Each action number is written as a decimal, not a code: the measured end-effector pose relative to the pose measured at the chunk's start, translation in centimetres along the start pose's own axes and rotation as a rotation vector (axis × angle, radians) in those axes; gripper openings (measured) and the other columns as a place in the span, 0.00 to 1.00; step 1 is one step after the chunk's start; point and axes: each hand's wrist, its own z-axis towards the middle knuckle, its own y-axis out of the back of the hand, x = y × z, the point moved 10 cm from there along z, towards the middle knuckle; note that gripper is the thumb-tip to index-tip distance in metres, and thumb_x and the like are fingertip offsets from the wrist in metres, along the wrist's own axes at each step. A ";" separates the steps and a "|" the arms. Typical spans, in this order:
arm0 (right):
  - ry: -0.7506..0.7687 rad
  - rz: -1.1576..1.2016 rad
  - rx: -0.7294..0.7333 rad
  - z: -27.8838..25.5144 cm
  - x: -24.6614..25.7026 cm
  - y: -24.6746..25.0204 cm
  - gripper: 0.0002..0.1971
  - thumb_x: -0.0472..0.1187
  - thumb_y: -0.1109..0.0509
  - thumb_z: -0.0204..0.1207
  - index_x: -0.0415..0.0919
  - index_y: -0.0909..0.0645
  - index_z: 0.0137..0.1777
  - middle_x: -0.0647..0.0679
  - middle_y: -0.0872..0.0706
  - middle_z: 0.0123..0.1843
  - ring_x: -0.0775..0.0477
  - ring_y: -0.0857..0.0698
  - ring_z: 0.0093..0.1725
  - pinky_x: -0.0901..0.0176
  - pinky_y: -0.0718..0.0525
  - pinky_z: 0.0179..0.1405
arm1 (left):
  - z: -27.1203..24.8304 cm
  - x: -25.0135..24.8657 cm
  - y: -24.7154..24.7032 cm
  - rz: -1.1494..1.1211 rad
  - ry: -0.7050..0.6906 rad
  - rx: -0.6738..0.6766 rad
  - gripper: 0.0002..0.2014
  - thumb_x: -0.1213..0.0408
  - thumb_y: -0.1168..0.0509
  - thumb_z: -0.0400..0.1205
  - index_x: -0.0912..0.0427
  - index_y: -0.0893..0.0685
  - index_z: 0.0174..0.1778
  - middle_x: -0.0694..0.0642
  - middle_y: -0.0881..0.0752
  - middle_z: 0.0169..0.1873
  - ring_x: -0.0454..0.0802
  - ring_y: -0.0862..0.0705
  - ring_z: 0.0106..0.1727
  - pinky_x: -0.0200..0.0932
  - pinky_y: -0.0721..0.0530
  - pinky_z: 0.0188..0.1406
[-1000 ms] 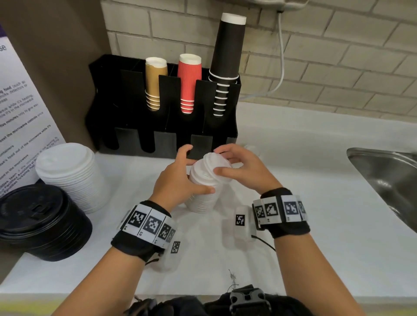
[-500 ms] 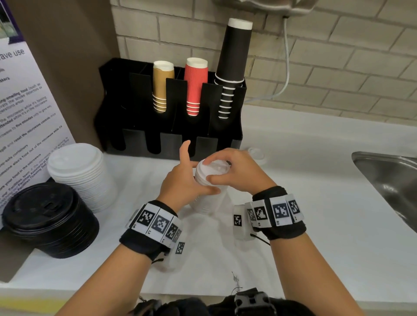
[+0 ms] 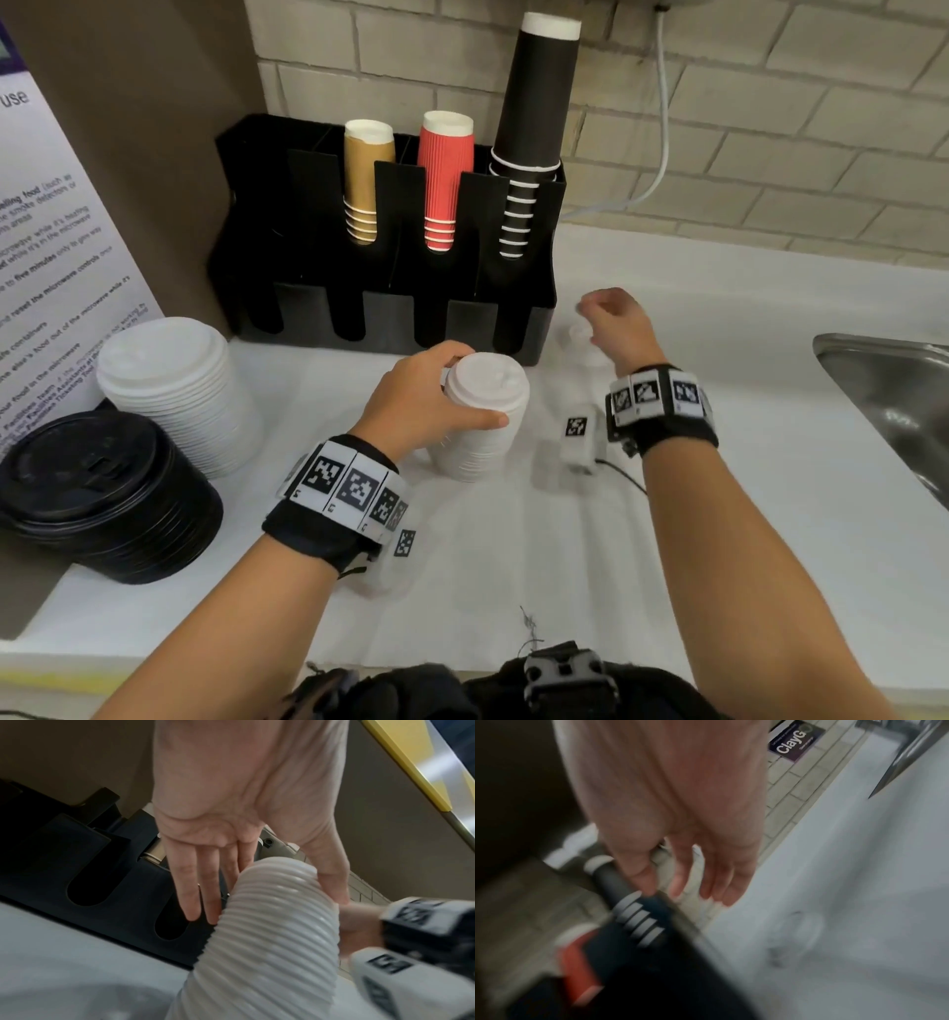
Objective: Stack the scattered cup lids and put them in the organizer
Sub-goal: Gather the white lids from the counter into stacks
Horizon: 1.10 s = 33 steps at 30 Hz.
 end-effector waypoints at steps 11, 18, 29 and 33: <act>-0.266 -0.832 0.300 5.8 -6.8 -2.8 0.37 0.51 0.30 0.77 0.52 0.41 0.83 0.40 0.35 0.82 0.33 0.31 0.78 0.41 0.28 0.75 | 0.7 0.4 -0.2 0.008 0.047 0.057 0.30 0.46 0.17 0.59 0.42 0.21 0.55 0.35 0.18 0.51 0.39 0.18 0.53 0.49 0.15 0.55; -0.248 -0.804 0.188 4.3 -5.3 -1.3 0.30 0.53 0.37 0.82 0.46 0.37 0.81 0.35 0.30 0.77 0.32 0.28 0.74 0.43 0.31 0.76 | 0.4 0.6 -0.1 0.003 0.050 0.044 0.30 0.47 0.17 0.60 0.41 0.22 0.55 0.33 0.19 0.51 0.40 0.18 0.52 0.50 0.15 0.55; 0.250 0.022 0.321 -9.4 4.3 -3.2 0.13 0.50 0.25 0.74 0.61 0.17 0.58 0.58 0.14 0.52 0.53 0.15 0.53 0.60 0.17 0.53 | -1.2 0.2 -0.2 -0.060 0.028 -0.074 0.53 0.49 0.18 0.64 0.45 0.43 0.79 0.41 0.18 0.64 0.49 0.18 0.61 0.52 0.18 0.62; 0.373 -0.049 0.340 -11.9 5.7 -5.3 0.16 0.44 0.21 0.70 0.55 0.15 0.57 0.59 0.15 0.57 0.58 0.18 0.59 0.56 0.17 0.60 | -1.7 -0.2 -0.3 -0.071 0.001 -0.104 0.55 0.51 0.19 0.66 0.48 0.49 0.81 0.36 0.19 0.53 0.45 0.15 0.53 0.45 0.17 0.53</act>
